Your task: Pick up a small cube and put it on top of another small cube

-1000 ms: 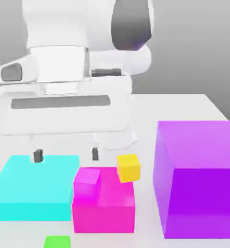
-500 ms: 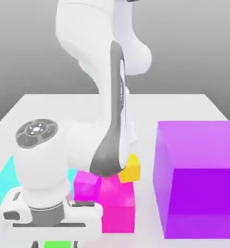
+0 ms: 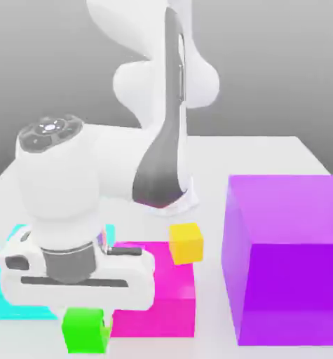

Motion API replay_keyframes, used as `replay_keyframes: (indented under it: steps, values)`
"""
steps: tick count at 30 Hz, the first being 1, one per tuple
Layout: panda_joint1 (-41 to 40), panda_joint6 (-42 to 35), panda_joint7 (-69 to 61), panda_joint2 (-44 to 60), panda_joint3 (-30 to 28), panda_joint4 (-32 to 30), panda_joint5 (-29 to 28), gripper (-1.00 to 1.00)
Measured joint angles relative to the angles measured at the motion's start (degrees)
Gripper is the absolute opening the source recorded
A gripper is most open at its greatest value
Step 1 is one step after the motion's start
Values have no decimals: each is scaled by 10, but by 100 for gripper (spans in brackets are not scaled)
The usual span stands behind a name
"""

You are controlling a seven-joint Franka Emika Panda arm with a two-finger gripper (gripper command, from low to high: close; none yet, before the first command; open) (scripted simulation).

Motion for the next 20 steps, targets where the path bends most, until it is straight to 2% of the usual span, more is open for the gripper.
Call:
replay_keyframes:
  steps: [7,12,14,17,18,20]
  values:
    - [8,-62,175,-146,7,-78,-43,-100]
    - [-15,-106,317,-249,38,-134,-94,-100]
    - [-20,-92,346,-253,44,-152,-105,-100]
    - [-21,-28,352,-211,45,-174,-105,-100]
    - [-21,-11,352,-199,44,-179,-104,100]
    - [-21,-11,352,-199,44,-179,-104,100]
